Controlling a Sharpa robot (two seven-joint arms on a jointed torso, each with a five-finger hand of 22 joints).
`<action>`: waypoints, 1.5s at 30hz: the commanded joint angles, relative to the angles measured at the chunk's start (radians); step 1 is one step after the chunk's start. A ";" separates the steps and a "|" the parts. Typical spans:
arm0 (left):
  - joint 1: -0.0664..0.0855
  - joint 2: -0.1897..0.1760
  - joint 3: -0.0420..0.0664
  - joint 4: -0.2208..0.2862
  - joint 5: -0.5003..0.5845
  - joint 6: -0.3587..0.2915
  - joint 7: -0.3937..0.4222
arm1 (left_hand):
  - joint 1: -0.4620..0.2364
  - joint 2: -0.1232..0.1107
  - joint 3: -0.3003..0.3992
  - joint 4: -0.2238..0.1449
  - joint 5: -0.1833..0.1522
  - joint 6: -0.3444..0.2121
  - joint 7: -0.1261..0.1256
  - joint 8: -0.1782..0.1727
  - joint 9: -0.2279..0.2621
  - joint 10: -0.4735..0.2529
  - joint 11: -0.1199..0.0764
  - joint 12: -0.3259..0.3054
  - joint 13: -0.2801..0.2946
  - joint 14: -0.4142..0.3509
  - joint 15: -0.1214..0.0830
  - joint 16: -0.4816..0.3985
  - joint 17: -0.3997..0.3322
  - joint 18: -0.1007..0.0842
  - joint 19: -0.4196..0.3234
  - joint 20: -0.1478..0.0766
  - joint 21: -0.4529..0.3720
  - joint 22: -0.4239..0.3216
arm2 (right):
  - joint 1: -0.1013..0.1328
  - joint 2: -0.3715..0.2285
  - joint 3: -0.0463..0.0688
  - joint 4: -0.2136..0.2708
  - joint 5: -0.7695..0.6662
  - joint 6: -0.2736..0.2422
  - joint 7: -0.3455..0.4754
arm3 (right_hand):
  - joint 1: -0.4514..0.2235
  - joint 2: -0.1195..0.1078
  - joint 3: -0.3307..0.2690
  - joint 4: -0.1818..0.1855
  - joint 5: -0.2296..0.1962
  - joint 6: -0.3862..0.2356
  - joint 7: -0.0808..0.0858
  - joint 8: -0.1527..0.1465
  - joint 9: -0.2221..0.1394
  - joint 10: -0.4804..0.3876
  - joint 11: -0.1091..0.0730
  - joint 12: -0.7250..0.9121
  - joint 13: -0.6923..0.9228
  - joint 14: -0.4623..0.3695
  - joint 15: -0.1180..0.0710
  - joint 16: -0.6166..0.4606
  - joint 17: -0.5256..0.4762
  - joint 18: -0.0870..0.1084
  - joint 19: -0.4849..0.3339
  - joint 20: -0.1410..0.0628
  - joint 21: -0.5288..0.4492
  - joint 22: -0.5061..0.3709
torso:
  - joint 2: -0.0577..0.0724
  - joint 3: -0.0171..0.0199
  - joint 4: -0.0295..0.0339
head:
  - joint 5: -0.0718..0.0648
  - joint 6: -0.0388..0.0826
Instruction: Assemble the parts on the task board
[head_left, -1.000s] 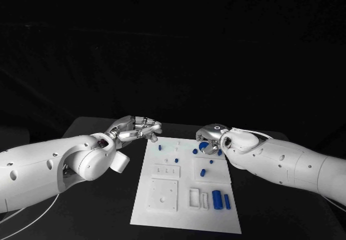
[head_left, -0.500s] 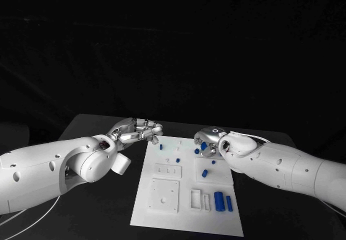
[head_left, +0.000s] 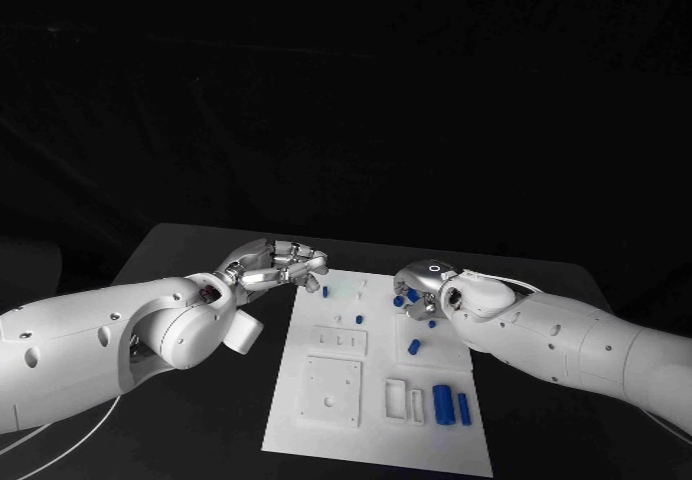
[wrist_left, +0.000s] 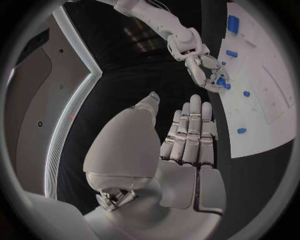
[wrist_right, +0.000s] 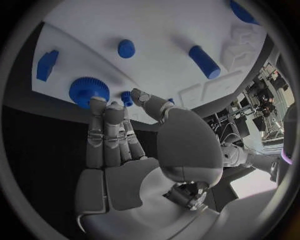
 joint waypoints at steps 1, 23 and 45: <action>0.002 0.001 0.002 0.006 -0.003 0.006 0.011 | -0.006 -0.005 0.005 -0.001 -0.004 -0.004 0.038 -0.004 0.000 0.002 -0.002 -0.005 -0.001 0.001 0.004 -0.006 0.002 0.015 -0.005 -0.004 -0.005 -0.002 | 0.000 0.007 0.000 -0.008 -0.016 -0.010 0.009 | 0.001 0.010 0.009 0.000 -0.007 0.009 -0.002 0.004 -0.001 0.008 0.001 0.004 0.001 -0.008 0.002 0.004 -0.002 0.030 0.020 -0.024 0.005 0.020 | 0.011 0.0000 0.0004 | 0.001 0.002; 0.002 0.005 0.002 -0.001 -0.003 0.005 0.008 | -0.007 -0.004 0.007 -0.001 -0.004 -0.003 0.038 -0.004 0.001 0.004 -0.002 -0.007 0.000 0.002 0.004 -0.008 0.002 0.015 -0.005 -0.005 -0.005 -0.002 | -0.001 0.000 0.001 0.003 -0.016 -0.019 0.011 | -0.003 0.024 0.036 0.020 -0.022 0.062 -0.003 0.025 0.001 0.080 -0.018 0.026 0.016 -0.011 -0.015 0.030 -0.013 0.030 0.022 -0.028 0.029 0.020 | 0.035 -0.0059 -0.0004 | 0.001 0.008; 0.002 0.011 0.001 -0.015 -0.003 0.007 0.005 | -0.004 -0.003 0.009 -0.003 -0.004 -0.003 0.037 -0.004 0.001 0.006 -0.003 -0.010 0.000 0.002 0.004 -0.010 0.003 0.014 -0.006 -0.006 -0.005 -0.001 | 0.002 -0.006 0.002 0.022 0.000 -0.085 -0.042 | -0.002 0.083 0.057 -0.002 -0.024 0.164 -0.038 0.080 0.042 0.193 -0.066 0.069 0.069 -0.020 -0.062 0.061 -0.015 0.030 0.027 -0.035 0.071 0.021 | 0.039 -0.0101 -0.0024 | 0.005 0.022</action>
